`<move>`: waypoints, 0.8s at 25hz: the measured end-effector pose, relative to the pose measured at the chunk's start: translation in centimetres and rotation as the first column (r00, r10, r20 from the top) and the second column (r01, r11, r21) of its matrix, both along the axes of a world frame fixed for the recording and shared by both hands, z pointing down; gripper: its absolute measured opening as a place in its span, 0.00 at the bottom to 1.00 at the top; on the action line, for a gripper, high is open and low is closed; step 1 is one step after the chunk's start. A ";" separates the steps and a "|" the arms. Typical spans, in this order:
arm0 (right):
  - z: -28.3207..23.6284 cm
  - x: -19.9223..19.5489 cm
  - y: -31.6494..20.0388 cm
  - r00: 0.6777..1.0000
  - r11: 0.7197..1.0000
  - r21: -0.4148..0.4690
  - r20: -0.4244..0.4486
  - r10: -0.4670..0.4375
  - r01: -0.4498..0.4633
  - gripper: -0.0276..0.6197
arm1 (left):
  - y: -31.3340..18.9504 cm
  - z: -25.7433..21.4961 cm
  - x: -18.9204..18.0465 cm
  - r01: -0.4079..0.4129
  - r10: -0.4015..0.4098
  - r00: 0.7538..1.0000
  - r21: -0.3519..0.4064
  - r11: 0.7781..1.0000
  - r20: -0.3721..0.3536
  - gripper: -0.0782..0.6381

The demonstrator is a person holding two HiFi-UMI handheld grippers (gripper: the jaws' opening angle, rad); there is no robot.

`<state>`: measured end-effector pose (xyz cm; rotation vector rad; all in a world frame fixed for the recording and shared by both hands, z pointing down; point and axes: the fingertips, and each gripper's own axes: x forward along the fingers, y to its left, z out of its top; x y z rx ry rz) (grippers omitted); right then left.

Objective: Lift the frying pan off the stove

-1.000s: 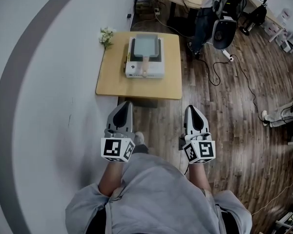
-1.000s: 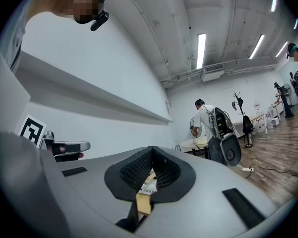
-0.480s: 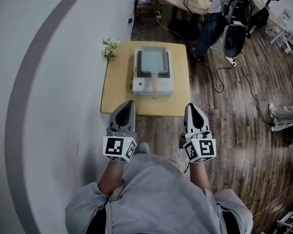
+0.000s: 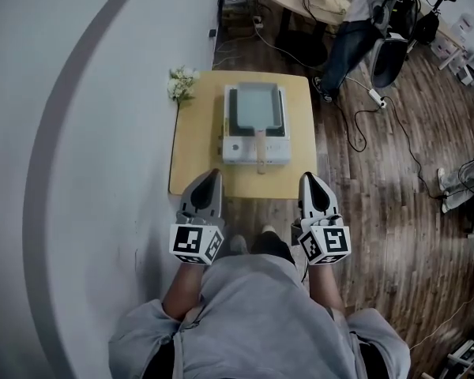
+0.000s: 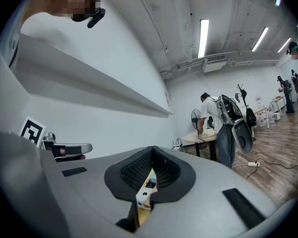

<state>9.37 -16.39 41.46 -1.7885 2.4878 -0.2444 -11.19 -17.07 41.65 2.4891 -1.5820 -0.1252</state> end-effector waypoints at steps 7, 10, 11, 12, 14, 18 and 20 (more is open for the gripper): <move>2.5 0.1 -3.5 1.000 0.997 -0.069 0.015 -0.026 0.027 0.04 | -3.3 2.3 0.3 -0.014 0.011 0.999 -0.070 0.997 -0.040 0.11; 4.0 0.0 -5.7 0.998 0.991 -0.122 0.044 -0.050 0.055 0.04 | -5.5 4.0 1.0 -0.063 0.050 0.994 -0.145 0.987 -0.094 0.11; 4.6 0.1 -6.5 0.997 0.988 -0.141 0.054 -0.059 0.066 0.04 | -6.3 4.6 1.3 -0.082 0.062 0.992 -0.177 0.981 -0.112 0.11; 5.2 0.1 -7.4 0.996 0.984 -0.161 0.061 -0.068 0.077 0.04 | -7.2 5.3 1.6 -0.096 0.070 0.989 -0.209 0.973 -0.127 0.11; 6.7 0.1 -8.9 0.993 0.972 -0.207 0.073 -0.093 0.106 0.04 | -8.9 6.6 2.3 -0.123 0.084 0.984 -0.265 0.956 -0.156 0.11; 10.2 -0.7 -11.3 0.979 0.930 -0.314 0.122 -0.161 0.192 0.05 | -11.6 9.3 3.6 -0.197 0.117 0.965 -0.352 0.915 -0.236 0.11; 12.1 -0.9 -12.3 0.968 0.900 -0.366 0.170 -0.186 0.237 0.05 | -12.8 10.7 4.5 -0.244 0.138 0.950 -0.390 0.888 -0.280 0.14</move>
